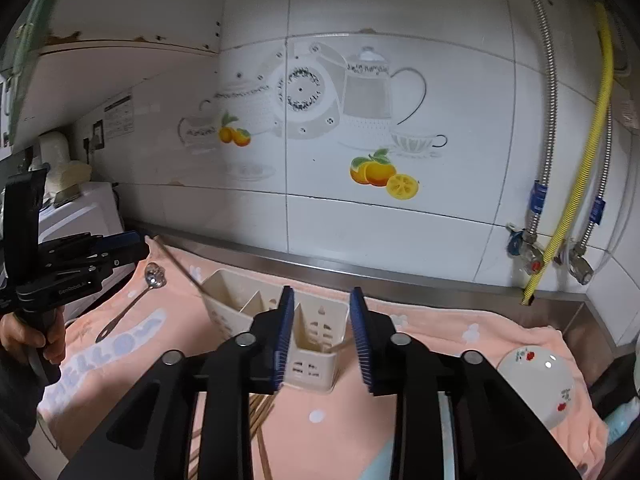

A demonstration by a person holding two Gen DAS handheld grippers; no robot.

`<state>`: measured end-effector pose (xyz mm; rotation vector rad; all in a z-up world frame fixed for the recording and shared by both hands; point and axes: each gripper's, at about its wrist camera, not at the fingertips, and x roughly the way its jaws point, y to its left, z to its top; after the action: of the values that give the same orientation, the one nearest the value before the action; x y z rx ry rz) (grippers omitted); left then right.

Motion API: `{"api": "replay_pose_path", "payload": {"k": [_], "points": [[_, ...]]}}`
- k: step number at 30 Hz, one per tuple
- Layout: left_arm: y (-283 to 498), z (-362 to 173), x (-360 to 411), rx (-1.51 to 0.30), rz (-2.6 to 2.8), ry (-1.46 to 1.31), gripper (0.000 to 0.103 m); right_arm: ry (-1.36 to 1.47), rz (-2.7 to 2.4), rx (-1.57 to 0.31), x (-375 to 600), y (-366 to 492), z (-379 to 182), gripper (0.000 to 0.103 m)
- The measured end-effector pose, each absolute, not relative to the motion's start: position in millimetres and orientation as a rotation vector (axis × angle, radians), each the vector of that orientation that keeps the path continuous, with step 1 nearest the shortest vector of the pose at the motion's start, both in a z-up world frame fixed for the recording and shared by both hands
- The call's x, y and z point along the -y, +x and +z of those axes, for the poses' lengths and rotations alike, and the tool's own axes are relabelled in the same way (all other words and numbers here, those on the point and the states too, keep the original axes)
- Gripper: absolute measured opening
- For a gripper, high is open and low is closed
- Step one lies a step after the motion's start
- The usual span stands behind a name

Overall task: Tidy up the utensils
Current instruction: 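Open the right gripper while the left gripper opens, dropping chopsticks into the holder, then grasp another chopstick with the left gripper while the right gripper grasps one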

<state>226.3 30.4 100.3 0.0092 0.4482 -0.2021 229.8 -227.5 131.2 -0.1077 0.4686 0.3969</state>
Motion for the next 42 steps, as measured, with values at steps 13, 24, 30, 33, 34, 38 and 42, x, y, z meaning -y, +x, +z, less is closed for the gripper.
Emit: {"api": "replay_pose_path", "payload": {"k": [13,24,30,33,34,38,42], "points": [[159,23,-20,-0.594,-0.259,0.000,0.037,-0.100,0.442,-0.609,238,157,42,0.030],[130,-51,-13,-0.763,-0.298,-0.034,0.037,-0.123,0.428,-0.738,241,123,-32,0.030],[129,-73,-7,-0.813,-0.313,-0.042,0.037,-0.114,0.412,-0.783,245,119,-55,0.030],[130,-81,-3,-0.833,-0.320,-0.038,0.037,-0.108,0.407,-0.802,245,119,-62,0.030],[130,-83,-2,-0.839,-0.322,-0.036,0.037,-0.108,0.405,-0.808,246,118,-66,0.030],[130,-90,0,-0.854,-0.322,-0.031,0.037,-0.105,0.402,-0.823,247,117,-73,0.030],[130,-92,2,-0.856,-0.317,-0.018,0.036,-0.106,0.399,-0.832,248,115,-79,0.030]]}}
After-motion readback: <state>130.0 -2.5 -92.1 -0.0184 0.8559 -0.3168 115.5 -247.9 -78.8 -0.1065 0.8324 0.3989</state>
